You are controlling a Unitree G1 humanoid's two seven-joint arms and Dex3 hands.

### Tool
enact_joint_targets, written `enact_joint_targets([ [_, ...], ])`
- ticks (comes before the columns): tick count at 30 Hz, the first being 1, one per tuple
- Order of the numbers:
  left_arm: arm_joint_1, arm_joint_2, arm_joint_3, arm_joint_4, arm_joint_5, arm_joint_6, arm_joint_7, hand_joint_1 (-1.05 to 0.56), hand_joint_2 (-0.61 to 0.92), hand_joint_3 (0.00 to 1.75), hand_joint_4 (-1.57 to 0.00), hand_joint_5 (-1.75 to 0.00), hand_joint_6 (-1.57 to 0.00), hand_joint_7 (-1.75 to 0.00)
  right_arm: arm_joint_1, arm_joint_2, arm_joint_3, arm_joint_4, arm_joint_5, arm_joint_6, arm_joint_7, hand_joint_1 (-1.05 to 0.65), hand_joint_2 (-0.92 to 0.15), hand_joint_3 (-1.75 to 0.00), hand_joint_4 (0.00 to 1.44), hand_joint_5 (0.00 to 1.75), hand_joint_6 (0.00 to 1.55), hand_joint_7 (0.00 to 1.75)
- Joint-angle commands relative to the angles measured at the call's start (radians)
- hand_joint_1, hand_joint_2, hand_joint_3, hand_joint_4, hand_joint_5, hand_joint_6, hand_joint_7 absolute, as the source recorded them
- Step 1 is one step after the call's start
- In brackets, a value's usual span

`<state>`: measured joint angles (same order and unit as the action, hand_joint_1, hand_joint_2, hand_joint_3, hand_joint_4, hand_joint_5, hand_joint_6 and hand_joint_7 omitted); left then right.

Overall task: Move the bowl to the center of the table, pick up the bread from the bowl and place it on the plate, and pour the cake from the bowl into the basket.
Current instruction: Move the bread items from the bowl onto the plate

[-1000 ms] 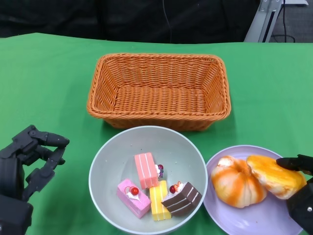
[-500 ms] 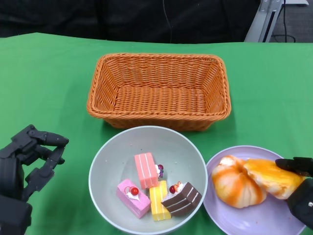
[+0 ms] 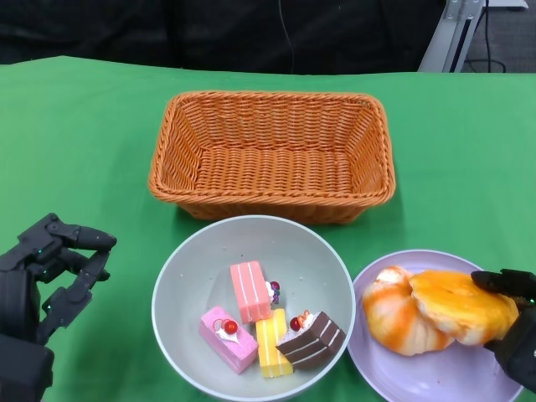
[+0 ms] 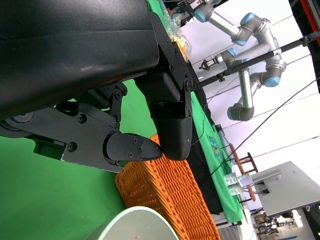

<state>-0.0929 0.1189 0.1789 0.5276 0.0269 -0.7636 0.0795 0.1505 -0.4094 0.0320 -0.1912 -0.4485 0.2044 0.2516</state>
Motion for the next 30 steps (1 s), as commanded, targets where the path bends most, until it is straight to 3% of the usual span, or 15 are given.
enact_joint_targets([
  [1, 0.001, 0.023, 0.013, 0.005, -0.003, -0.014, -0.001, -0.15, 0.92, 0.26, -0.78, -1.38, -0.8, -1.03, -0.003, -0.072, 0.001, -0.048, 0.016, 0.034, 0.095, -0.46, -0.92, -0.02, 0.19, 0.0, 0.19, 0.0],
  [10, 0.001, 0.023, 0.012, 0.005, -0.014, -0.011, -0.007, -0.14, 0.92, 0.26, -0.79, -1.37, -0.8, -1.04, -0.008, -0.106, -0.003, -0.086, 0.037, 0.087, 0.167, -0.53, -0.92, -0.01, 0.11, 0.0, 0.13, 0.0],
  [16, -0.003, 0.027, 0.014, 0.018, 0.003, -0.023, 0.001, -0.13, 0.92, 0.27, -0.79, -1.38, -0.79, -1.04, -0.013, -0.129, -0.008, -0.102, 0.055, 0.108, 0.198, -0.71, -0.92, -0.03, 0.07, 0.0, 0.11, 0.0],
  [23, -0.005, 0.027, 0.015, 0.024, -0.009, -0.022, -0.009, -0.15, 0.92, 0.27, -0.78, -1.38, -0.79, -1.04, -0.012, -0.144, -0.009, -0.098, 0.072, 0.087, 0.208, -0.91, -0.92, -0.15, 0.04, 0.0, 0.1, 0.0],
  [30, -0.005, 0.028, 0.014, 0.024, -0.003, -0.021, -0.005, -0.14, 0.92, 0.27, -0.78, -1.38, -0.79, -1.04, -0.009, -0.153, -0.007, -0.099, 0.081, 0.075, 0.211, -0.97, -0.92, -0.27, 0.03, 0.0, 0.1, 0.0],
])
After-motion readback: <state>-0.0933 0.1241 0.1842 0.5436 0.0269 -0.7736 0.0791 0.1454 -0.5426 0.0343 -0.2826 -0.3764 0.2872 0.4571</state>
